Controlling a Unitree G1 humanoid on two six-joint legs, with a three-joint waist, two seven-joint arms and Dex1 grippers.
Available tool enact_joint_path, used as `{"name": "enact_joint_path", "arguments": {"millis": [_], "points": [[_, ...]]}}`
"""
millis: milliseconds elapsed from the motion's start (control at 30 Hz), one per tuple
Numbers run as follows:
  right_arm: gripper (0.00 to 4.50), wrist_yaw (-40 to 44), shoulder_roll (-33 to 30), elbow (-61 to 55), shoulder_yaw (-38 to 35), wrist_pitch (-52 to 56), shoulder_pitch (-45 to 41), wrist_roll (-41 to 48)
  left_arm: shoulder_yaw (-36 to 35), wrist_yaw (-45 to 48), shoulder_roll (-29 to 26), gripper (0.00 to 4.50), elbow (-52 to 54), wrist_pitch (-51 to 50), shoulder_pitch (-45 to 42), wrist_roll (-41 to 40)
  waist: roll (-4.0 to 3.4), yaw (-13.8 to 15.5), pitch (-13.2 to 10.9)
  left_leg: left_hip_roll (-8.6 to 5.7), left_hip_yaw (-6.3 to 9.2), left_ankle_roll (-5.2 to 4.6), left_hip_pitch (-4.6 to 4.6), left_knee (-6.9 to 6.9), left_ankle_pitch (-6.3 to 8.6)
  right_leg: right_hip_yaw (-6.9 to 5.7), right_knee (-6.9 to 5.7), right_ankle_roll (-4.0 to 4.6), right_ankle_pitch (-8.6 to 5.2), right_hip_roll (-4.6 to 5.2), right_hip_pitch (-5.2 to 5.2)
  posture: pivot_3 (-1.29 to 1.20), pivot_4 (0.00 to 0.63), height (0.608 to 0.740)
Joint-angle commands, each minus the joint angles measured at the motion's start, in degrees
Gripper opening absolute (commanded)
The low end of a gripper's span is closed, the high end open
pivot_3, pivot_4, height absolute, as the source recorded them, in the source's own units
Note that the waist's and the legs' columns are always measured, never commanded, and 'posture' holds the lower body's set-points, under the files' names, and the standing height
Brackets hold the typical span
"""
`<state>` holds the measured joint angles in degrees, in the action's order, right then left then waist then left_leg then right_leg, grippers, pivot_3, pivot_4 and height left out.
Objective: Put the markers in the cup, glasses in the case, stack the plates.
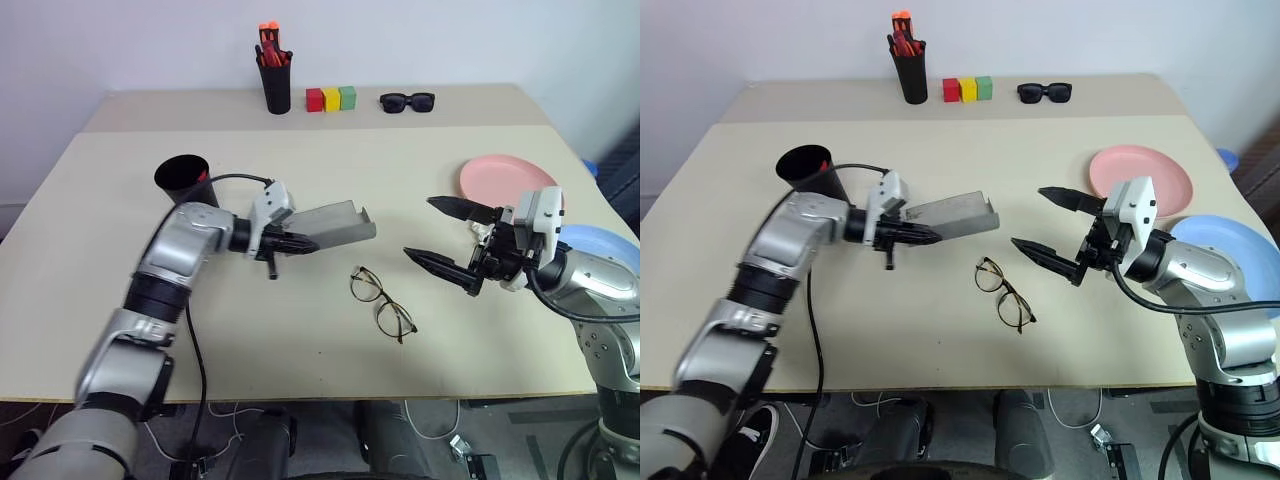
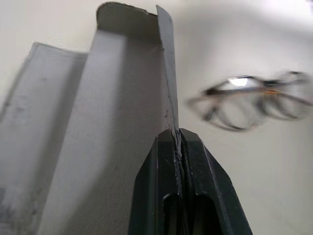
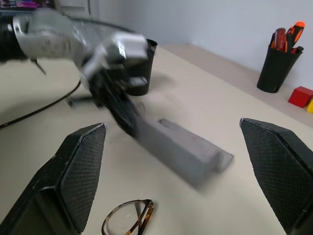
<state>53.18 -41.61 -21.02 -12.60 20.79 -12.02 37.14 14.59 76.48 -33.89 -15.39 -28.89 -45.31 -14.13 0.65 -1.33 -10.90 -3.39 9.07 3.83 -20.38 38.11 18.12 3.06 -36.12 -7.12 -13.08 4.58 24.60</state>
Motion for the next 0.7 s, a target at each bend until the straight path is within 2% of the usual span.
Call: {"name": "enact_joint_path", "arguments": {"millis": [33, 167, 367, 700], "points": [[4.5, -0.08, -0.15, -1.4, -0.73, -0.62, -0.76, 0.23, 0.41, 8.28, -5.66, 0.06, 1.83, 2.86, -0.31, -0.1, -0.03, 0.11, 0.01, 0.0, 0.0, 0.0, 0.01, -0.01, 0.0, 0.0, 0.0, 0.0, 0.0, -0.01, 0.0, 0.0, 0.15, 0.74], [4.5, -0.04, -0.15, -1.37, -0.79, -0.58, -0.71, 0.33, 1.58, 14.18, -10.41, 0.06, 1.85, 8.53, 0.86, 1.54, -0.03, 0.59, 0.01, -0.01, 0.0, 0.0, -0.02, 0.02, 0.0, -0.01, 0.01, 0.0, 0.0, 0.01, -0.03, 0.0, 0.15, 0.74], [4.5, 0.2, -0.41, -1.35, -0.99, -0.59, -0.53, 0.36, 1.63, 15.96, -10.74, 0.06, 4.85, 13.32, 5.21, 0.76, -0.02, 0.5, 0.0, -0.01, 0.0, -0.02, -0.04, 0.03, 0.01, -0.01, 0.04, 0.0, 0.0, 0.03, -0.03, 0.0, 0.15, 0.74], [4.5, 0.32, -0.73, -1.36, -1.47, -0.5, -0.08, 0.42, 1.94, 10.86, -10.55, 0.06, 11.05, 6.14, 10.75, 1.3, -0.02, 0.39, 0.0, 0.01, 0.0, -0.02, -0.02, 0.03, 0.01, -0.01, 0.01, 0.0, 0.0, 0.01, -0.03, 0.0, 0.15, 0.74]]}}
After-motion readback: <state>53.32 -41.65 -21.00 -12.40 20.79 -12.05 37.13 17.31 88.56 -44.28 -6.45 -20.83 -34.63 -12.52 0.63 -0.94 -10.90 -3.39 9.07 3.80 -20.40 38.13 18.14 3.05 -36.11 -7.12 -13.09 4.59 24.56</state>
